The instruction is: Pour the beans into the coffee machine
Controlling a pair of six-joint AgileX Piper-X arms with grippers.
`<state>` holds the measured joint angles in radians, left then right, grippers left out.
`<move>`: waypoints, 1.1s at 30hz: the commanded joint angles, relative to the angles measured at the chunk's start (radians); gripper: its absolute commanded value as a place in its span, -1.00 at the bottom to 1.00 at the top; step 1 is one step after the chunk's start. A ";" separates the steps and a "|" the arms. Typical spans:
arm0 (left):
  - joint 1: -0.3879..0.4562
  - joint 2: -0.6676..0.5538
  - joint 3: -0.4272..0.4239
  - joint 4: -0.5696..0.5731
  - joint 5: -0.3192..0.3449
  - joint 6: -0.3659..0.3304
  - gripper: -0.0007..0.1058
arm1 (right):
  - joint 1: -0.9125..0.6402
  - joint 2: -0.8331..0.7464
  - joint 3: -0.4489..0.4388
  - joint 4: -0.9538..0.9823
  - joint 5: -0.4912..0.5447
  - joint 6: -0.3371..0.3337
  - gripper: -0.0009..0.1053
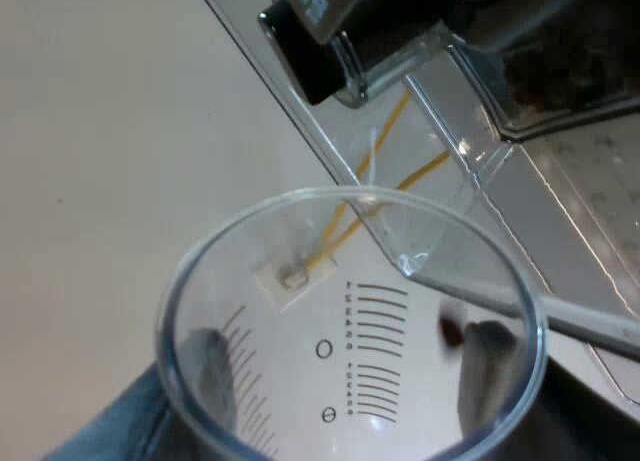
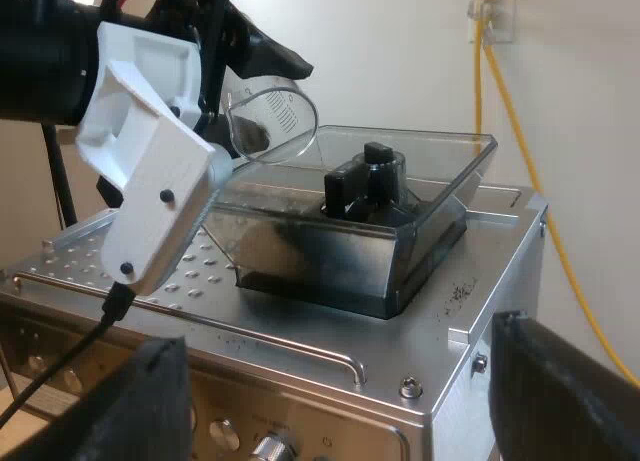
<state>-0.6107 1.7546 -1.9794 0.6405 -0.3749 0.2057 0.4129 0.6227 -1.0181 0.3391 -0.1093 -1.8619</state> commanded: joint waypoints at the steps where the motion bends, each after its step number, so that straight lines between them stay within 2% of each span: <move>1: -0.003 -0.005 -0.007 -0.017 0.006 0.005 -0.42 | 0.001 -0.008 -0.014 -0.010 -0.005 0.000 0.23; 11: -0.003 -0.005 -0.007 -0.017 0.006 0.005 -0.42 | 0.001 -0.008 -0.014 -0.010 -0.005 0.000 0.23; 16: -0.003 -0.005 -0.007 -0.019 0.017 0.066 -0.42 | 0.001 -0.008 -0.014 -0.010 -0.005 0.000 0.23; 25: -0.003 -0.005 -0.007 -0.019 0.028 0.069 -0.42 | 0.001 -0.008 -0.014 -0.005 -0.005 0.000 0.23; 30: -0.003 -0.005 -0.007 -0.019 0.028 0.054 -0.42 | 0.001 -0.008 -0.014 -0.005 -0.005 0.000 0.23; 33: -0.003 -0.005 -0.007 -0.019 0.028 -0.035 -0.42 | 0.001 -0.008 -0.014 -0.005 -0.005 0.000 0.23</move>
<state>-0.6107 1.7546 -1.9794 0.6405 -0.3459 0.2054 0.4129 0.6227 -1.0181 0.3391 -0.1093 -1.8619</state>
